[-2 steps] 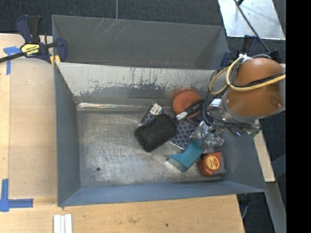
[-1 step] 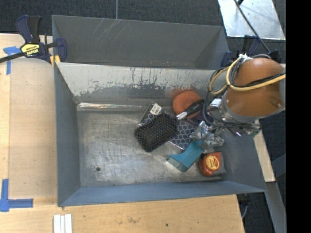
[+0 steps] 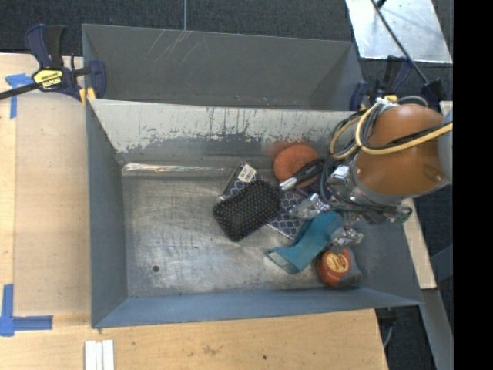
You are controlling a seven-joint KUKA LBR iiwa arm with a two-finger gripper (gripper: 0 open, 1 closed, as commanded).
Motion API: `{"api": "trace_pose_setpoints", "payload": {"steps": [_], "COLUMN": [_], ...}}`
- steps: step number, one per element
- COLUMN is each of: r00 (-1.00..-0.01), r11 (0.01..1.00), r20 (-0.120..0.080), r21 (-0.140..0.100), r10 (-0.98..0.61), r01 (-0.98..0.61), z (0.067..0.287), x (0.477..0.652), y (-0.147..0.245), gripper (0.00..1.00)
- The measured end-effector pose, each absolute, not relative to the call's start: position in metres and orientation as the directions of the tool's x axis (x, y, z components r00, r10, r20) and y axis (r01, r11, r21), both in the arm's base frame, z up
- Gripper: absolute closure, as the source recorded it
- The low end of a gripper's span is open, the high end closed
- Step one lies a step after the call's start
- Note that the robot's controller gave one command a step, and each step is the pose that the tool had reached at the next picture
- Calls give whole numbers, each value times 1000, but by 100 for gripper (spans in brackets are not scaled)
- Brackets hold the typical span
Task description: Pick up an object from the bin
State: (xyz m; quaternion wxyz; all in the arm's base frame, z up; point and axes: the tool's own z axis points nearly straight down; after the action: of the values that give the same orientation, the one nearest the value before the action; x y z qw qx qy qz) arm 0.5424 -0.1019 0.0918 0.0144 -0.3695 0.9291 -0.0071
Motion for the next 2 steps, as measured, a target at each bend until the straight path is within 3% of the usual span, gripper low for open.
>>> {"api": "trace_pose_setpoints", "payload": {"steps": [1,2], "r00": [-727,-727], "r11": [727,727], "r20": [-13,-13], "r21": [-22,-22], "r10": [-686,-686], "r01": [-686,-686], "z": [94,94], "x": [542,542], "y": [-104,-104], "gripper": [100,100]}}
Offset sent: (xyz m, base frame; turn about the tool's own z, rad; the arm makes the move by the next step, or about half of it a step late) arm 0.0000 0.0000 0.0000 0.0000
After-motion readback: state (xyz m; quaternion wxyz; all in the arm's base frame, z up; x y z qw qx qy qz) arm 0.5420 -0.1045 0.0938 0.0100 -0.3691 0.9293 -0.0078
